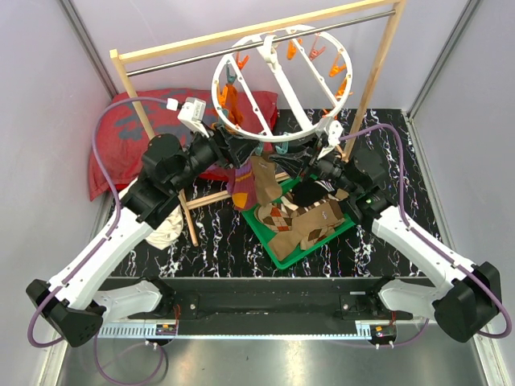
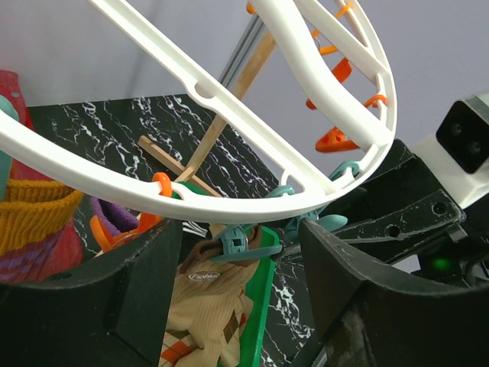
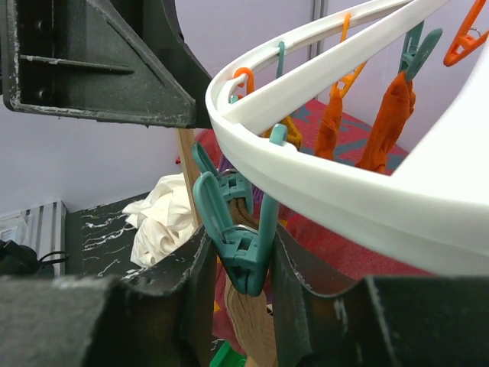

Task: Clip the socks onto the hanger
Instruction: Open the clamp at the hanger.

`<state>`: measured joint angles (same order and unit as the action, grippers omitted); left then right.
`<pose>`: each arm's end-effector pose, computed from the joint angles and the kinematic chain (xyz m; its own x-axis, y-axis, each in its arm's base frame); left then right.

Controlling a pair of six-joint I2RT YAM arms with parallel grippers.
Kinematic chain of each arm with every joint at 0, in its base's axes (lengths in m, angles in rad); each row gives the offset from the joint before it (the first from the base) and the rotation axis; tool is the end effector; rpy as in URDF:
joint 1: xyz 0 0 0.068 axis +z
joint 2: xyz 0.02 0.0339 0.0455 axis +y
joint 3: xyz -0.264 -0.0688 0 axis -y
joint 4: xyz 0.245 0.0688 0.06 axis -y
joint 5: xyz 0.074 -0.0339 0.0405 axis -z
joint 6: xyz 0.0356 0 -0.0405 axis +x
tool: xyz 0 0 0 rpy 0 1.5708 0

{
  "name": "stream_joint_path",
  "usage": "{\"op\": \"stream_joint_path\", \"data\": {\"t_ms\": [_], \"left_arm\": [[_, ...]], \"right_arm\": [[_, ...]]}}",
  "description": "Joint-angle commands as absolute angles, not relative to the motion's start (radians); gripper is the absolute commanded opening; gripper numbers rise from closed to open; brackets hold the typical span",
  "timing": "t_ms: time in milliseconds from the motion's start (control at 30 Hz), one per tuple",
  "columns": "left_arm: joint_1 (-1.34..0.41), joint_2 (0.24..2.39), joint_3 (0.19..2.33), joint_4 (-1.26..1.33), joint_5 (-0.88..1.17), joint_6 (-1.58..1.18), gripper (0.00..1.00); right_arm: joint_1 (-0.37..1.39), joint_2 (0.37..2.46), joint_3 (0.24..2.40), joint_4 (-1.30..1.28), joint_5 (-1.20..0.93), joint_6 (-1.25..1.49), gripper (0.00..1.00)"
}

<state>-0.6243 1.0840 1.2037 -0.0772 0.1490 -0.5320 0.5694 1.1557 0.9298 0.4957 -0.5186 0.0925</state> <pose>0.1930 -0.1456 0.4403 -0.3246 -0.3844 -0.8642 0.6194 0.6042 -0.5014 0.2153 0.1587 0.3866 0.1431 0.1869 -0.9719 -0.8876 0.4586 -0.0425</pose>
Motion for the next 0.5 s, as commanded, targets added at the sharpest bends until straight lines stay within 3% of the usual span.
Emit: {"op": "stream_joint_path", "data": {"t_ms": [0, 167, 467], "left_arm": [[-0.604, 1.098, 1.269, -0.064, 0.123, -0.502, 0.66], [-0.588, 1.135, 1.307, -0.087, 0.121, -0.497, 0.66], [-0.535, 1.261, 1.450, -0.120, 0.146, -0.460, 0.66]], "right_arm": [[0.565, 1.114, 0.963, 0.506, -0.548, 0.098, 0.24], [0.564, 1.091, 0.954, 0.483, -0.558, 0.100, 0.14], [0.627, 1.103, 1.014, 0.384, -0.480, 0.031, 0.12]]}}
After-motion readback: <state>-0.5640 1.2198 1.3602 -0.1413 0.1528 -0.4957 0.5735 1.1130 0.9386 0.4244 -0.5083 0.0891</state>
